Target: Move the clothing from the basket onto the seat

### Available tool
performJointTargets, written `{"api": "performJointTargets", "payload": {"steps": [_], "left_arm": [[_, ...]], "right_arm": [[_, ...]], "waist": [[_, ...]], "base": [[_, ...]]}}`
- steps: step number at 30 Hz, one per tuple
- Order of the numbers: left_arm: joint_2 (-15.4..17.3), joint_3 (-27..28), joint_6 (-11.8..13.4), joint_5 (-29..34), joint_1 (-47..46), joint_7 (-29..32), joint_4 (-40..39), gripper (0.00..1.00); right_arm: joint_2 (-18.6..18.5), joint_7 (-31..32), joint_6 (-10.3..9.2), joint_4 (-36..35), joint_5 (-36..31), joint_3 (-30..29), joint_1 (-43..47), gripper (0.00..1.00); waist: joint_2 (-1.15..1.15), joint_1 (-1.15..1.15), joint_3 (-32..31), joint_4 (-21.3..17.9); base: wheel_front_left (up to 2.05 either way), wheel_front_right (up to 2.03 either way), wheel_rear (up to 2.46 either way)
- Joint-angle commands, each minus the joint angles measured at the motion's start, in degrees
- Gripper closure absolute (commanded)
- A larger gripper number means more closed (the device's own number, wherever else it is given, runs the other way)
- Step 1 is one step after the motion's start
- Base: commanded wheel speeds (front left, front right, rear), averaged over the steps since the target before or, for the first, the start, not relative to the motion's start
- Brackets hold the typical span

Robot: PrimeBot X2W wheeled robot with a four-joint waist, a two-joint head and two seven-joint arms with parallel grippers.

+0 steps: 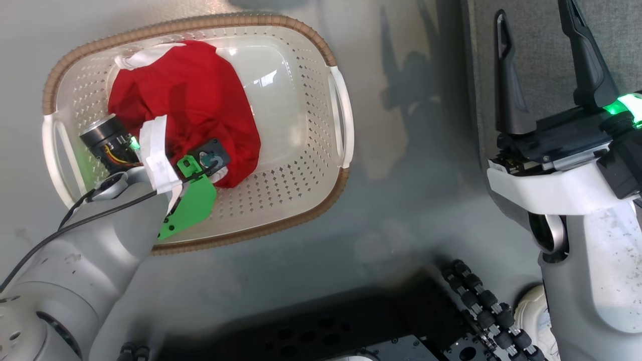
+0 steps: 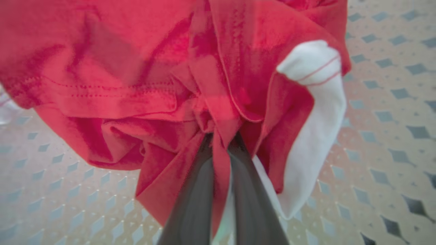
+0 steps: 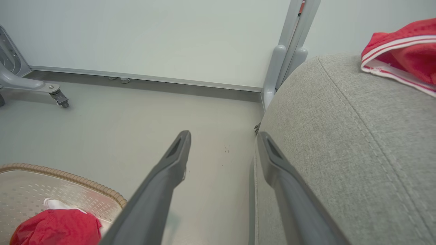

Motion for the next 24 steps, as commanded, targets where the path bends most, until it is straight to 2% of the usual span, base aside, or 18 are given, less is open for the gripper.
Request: {"api": "performJointTargets", "payload": {"steps": [1, 11, 24], "left_arm": [[-0.36, 0.05, -0.13, -0.87, -1.25, -0.91, 0.21, 1.00], [-2.01, 0.05, -0.13, -1.59, -0.69, -7.39, 0.89, 1.00], [-5.87, 0.04, -0.14, -5.02, 1.76, -18.85, 1.88, 1.00]], "right_arm": [[-0.11, -0.13, -0.06, 0.24, -0.32, -0.20, -0.16, 0.00], [-0.12, -0.12, -0.06, 1.96, 0.69, 0.27, -1.01, 0.00], [-0.14, -0.12, -0.06, 5.39, -0.56, -0.22, 1.26, 0.00]], "waist": [[0.00, 0.00, -0.57, 0.28], [0.00, 0.00, -5.50, 1.36], [0.00, 0.00, -16.73, 5.22]], "base": [[0.00, 0.00, 0.00], [0.00, 0.00, 0.00], [0.00, 0.00, 0.00]]}}
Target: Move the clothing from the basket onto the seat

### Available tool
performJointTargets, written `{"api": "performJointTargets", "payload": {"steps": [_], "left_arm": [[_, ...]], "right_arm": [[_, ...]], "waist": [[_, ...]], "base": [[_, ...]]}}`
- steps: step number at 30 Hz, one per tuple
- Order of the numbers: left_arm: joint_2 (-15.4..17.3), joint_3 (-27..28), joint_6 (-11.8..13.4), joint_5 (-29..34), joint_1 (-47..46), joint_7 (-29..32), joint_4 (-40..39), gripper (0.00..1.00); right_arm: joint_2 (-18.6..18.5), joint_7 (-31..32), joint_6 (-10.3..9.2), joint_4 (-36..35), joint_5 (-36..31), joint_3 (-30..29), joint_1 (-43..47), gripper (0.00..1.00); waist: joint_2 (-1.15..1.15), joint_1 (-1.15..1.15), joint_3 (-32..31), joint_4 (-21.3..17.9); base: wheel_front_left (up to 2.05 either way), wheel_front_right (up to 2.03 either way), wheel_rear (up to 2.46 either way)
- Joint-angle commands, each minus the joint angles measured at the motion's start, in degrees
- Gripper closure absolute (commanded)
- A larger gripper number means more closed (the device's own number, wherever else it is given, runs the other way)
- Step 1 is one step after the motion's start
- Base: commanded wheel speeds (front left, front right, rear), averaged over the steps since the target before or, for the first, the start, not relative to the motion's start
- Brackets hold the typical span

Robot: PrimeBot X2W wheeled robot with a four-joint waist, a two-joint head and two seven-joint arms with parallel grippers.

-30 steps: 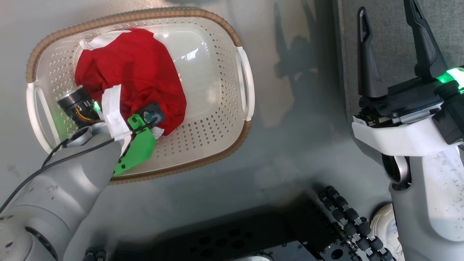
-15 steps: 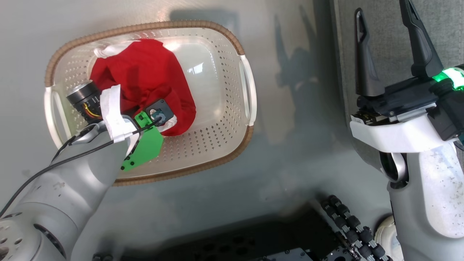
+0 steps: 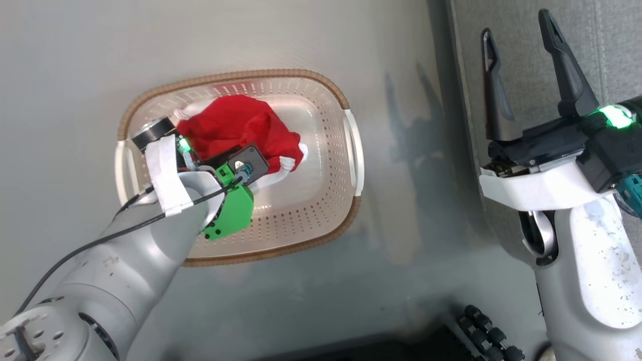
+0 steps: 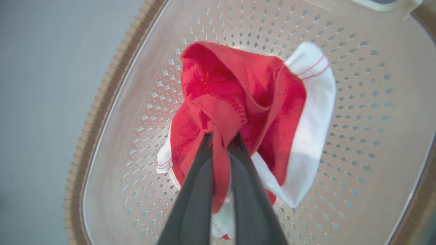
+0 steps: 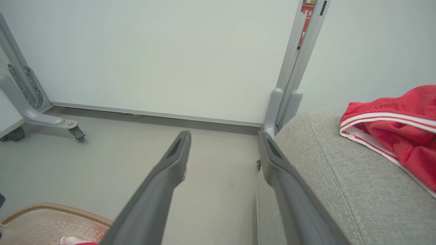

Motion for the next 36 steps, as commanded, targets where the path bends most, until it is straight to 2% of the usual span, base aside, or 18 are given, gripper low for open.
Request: {"api": "performJointTargets", "payload": {"steps": [1, 7, 10, 17, 25, 36], "left_arm": [[-0.40, 0.04, -0.14, -0.87, 1.01, -0.95, 0.20, 1.00], [-2.00, 0.04, -0.14, -3.12, 3.07, -3.72, -0.47, 1.00], [-2.63, 1.02, -0.14, -6.85, 4.24, -4.29, -1.63, 1.00], [-1.21, 3.78, -0.14, -10.23, 6.51, -4.57, -7.88, 1.00], [0.86, 11.34, 0.80, -8.85, 11.15, -4.59, -16.51, 1.00], [1.19, 23.14, 1.13, -5.37, 17.71, -4.60, -27.93, 1.00]], "right_arm": [[-0.15, -0.13, -0.06, 0.45, -0.40, -0.26, 0.98, 0.00], [-0.17, -0.13, -0.06, 2.50, -0.85, -0.87, 3.13, 0.00], [-0.16, -0.13, -0.06, 3.46, -1.07, -1.18, 4.33, 0.00], [-0.16, -0.14, -0.06, 6.01, -1.15, -1.99, 7.59, 0.00], [-0.16, -0.13, -0.06, 7.77, -0.38, -2.21, 10.95, 0.00], [-0.16, -0.13, -0.06, 9.00, 0.49, -2.17, 14.62, 0.00]], "waist": [[0.00, 0.00, -4.71, 2.45], [0.00, 0.00, -10.88, 4.49], [0.00, 0.00, -13.75, 5.45], [0.00, 0.00, -20.78, 7.21], [0.00, 0.00, -26.80, 7.88], [0.00, 0.00, -33.39, 8.42]], "base": [[0.00, 0.00, 0.00], [0.00, 0.00, 0.00], [0.00, 0.00, 0.00], [0.00, 0.00, 0.00], [0.00, 0.00, 0.00], [0.00, 0.00, 0.00]]}}
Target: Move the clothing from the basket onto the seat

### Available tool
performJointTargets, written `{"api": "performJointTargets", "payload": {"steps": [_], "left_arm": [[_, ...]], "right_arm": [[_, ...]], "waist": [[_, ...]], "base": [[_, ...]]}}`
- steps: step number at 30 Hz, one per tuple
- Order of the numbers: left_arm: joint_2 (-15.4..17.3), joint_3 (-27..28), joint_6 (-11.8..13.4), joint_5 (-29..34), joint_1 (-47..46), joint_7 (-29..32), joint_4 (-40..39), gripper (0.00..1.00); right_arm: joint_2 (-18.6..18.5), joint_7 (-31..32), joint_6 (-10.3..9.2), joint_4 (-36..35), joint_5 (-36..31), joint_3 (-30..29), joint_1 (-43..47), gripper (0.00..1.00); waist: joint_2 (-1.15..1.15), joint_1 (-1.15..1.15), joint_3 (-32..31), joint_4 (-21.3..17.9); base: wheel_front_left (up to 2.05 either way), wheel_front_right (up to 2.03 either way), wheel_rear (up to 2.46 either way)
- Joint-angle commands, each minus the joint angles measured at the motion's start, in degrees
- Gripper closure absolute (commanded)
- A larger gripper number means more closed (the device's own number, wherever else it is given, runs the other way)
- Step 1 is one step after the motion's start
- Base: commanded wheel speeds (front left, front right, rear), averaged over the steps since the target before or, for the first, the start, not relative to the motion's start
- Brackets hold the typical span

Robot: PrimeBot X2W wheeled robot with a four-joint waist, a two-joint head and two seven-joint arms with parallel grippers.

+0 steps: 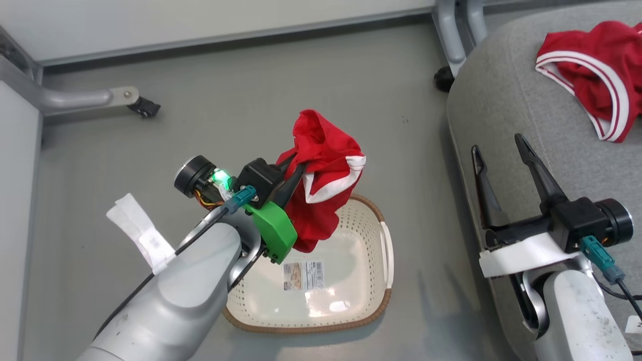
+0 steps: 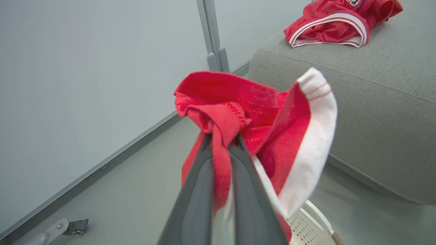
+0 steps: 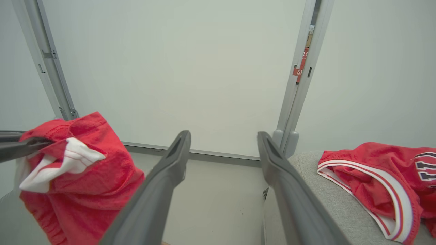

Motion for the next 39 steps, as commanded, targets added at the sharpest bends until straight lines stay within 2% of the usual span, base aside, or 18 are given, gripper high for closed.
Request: {"api": "performJointTargets", "payload": {"steps": [1, 9, 18, 32, 39], "left_arm": [[0.07, 1.52, 0.25, 0.69, 1.31, -0.32, -1.44, 1.00], [-0.90, 8.50, 0.05, 3.79, 4.04, -0.32, -8.61, 1.00], [-3.12, 13.16, -0.41, 6.11, 4.17, -0.28, -14.50, 1.00], [-3.58, 14.21, -0.88, 8.08, 4.96, -0.28, -17.48, 1.00], [-3.55, 14.23, -0.93, 8.23, 4.90, -0.28, -17.42, 1.00]], "right_arm": [[-0.17, -0.12, -0.06, 0.10, 0.50, -0.05, 1.33, 0.00], [-0.17, -0.12, -0.06, 0.17, 1.43, -0.05, 3.20, 0.00], [-0.17, -0.12, -0.06, 0.23, 2.45, -0.05, 4.40, 0.00], [-0.17, -0.11, -0.06, -0.05, 3.38, 0.11, 5.50, 0.00], [-0.17, -0.11, -0.06, -1.28, 3.75, 2.27, 4.80, 0.00]], "waist": [[0.00, 0.00, -2.91, 0.61], [0.00, 0.00, -6.05, 0.82], [0.00, 0.00, -7.75, 1.16], [0.00, 0.00, -9.50, 0.89], [0.00, 0.00, -9.53, 1.09]], "base": [[0.00, 0.00, 0.00], [0.00, 0.00, 0.00], [0.00, 0.00, 0.00], [0.00, 0.00, 0.00], [0.00, 0.00, 0.00]]}}
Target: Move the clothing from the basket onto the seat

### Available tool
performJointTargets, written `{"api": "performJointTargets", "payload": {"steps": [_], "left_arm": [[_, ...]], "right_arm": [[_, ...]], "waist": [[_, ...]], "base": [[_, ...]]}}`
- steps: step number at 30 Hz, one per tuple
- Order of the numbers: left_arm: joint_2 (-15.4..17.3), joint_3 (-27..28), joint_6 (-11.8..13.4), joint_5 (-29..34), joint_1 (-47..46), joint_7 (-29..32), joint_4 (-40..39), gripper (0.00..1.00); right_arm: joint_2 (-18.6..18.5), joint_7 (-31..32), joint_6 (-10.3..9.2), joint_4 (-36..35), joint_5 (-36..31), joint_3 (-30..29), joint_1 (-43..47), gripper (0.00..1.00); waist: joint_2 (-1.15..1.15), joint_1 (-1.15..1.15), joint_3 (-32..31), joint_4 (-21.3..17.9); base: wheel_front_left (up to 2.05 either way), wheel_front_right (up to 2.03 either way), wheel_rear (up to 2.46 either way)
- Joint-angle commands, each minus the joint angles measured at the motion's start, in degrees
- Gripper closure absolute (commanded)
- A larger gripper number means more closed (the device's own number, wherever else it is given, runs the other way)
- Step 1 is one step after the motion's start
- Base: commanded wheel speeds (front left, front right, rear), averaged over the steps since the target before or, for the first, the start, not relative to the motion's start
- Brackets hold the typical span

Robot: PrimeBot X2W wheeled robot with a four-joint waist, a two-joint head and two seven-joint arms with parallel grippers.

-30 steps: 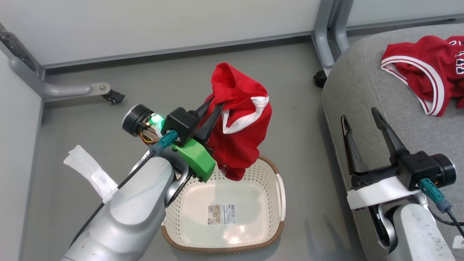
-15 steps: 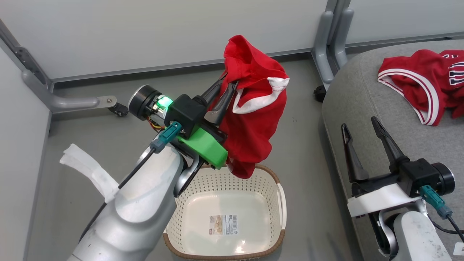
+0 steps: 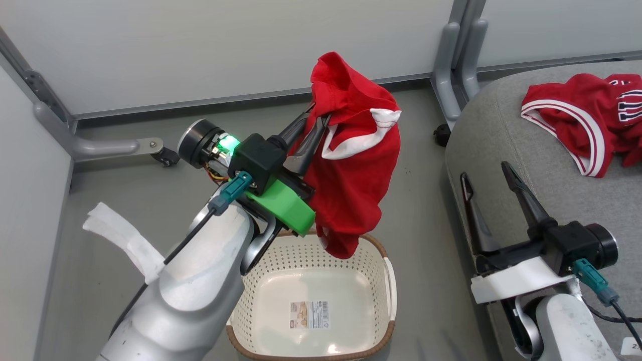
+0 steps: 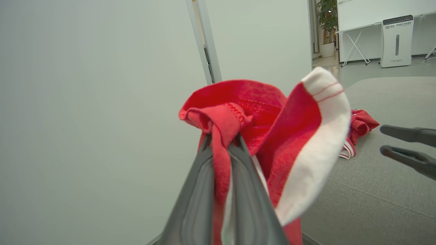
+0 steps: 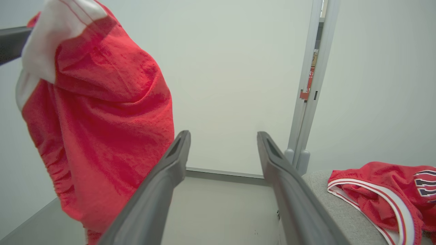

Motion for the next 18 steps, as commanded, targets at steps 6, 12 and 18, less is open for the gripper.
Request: {"api": "performJointTargets", "payload": {"steps": [6, 12, 18], "left_arm": [[0.06, 0.28, -0.22, 0.54, 0.17, -0.23, 0.25, 1.00], [-0.48, 0.37, -0.25, 0.95, -0.79, -0.23, 0.51, 1.00], [-1.57, -0.31, -0.25, 1.19, -1.90, -0.23, 0.26, 1.00]], "right_arm": [[-0.16, -0.11, -0.06, -1.21, 1.60, 6.34, -0.93, 0.00], [-0.18, -0.11, -0.06, -0.48, 2.98, 14.65, -2.34, 0.00], [-0.17, -0.12, -0.06, 2.36, 3.33, 19.29, -6.04, 0.00]], "waist": [[0.00, 0.00, 0.19, 0.10], [0.00, 0.00, 0.68, 0.21], [0.00, 0.00, 1.69, 0.96]], "base": [[0.00, 0.00, 0.00], [0.00, 0.00, 0.00], [0.00, 0.00, 0.00]]}}
